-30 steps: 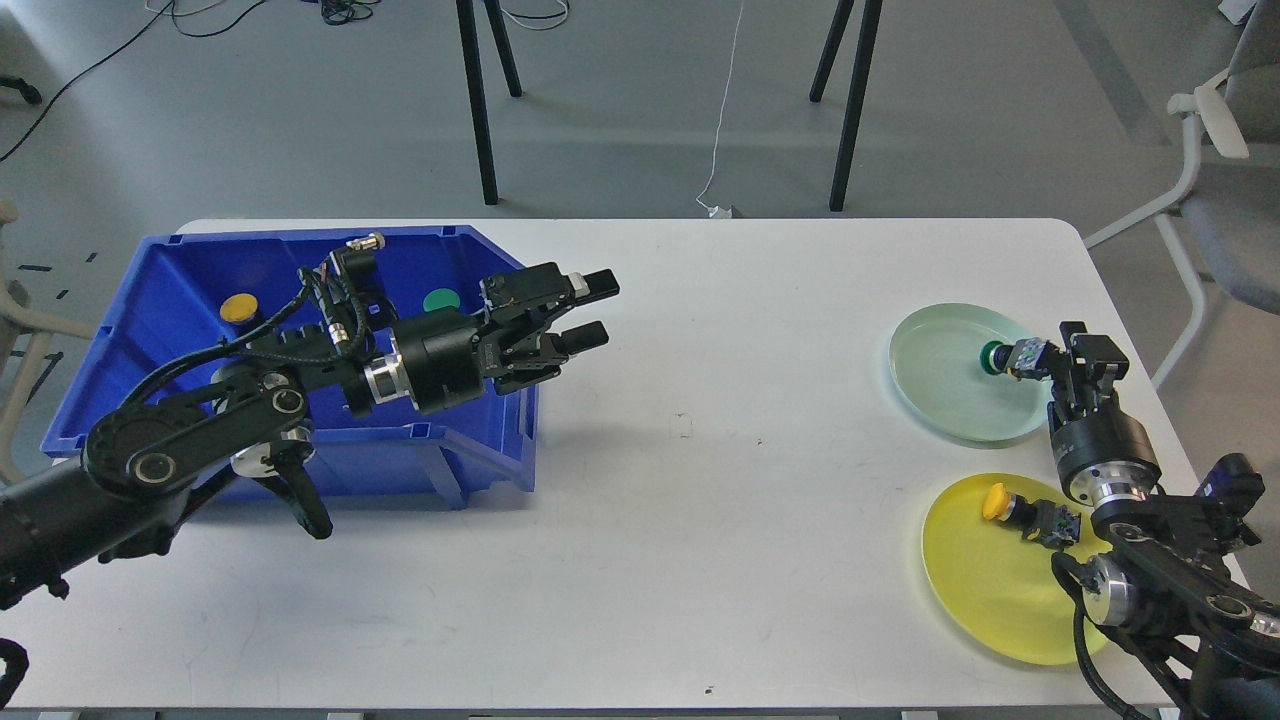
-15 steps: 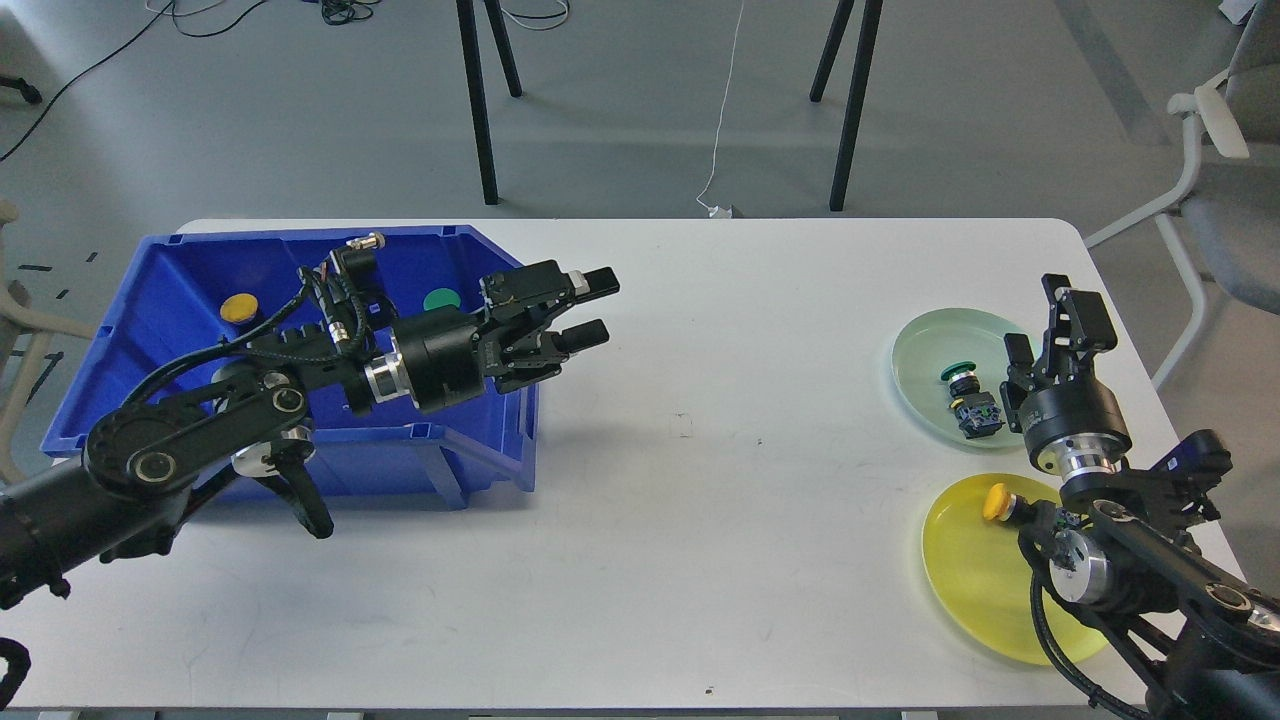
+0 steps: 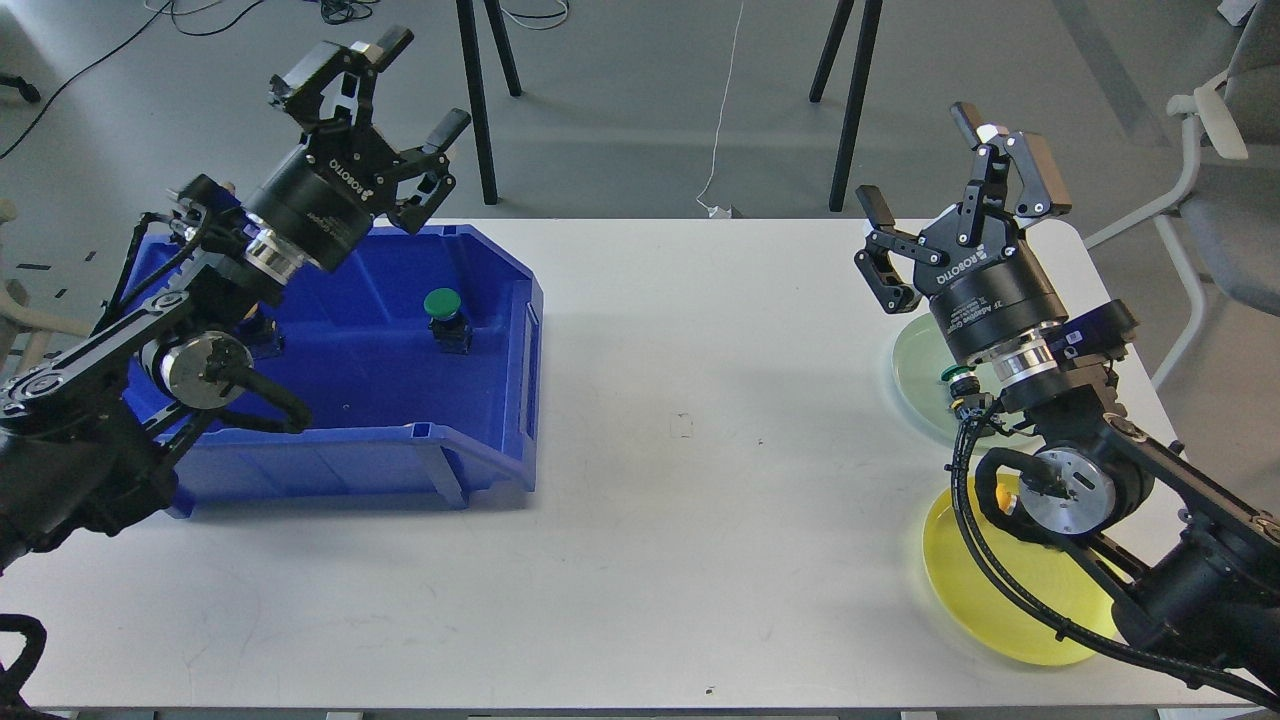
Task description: Pass button and place on color plate
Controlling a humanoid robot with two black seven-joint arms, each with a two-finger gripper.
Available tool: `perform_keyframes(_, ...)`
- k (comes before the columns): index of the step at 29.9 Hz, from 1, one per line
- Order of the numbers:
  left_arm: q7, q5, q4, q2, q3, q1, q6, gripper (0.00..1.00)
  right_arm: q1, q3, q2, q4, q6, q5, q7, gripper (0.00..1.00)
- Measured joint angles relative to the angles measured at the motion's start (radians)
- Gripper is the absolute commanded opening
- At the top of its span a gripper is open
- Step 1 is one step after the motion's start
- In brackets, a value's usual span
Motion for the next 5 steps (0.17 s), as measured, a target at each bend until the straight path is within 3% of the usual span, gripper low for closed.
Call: perform_keyframes(5, 0.0, -0.018, 0.024, -0.028, 0.001, 0.024, 0.0, 0.84, -0.014, 0.018, 0.014, -0.014, 0.015, 0.011, 0.0, 0.99)
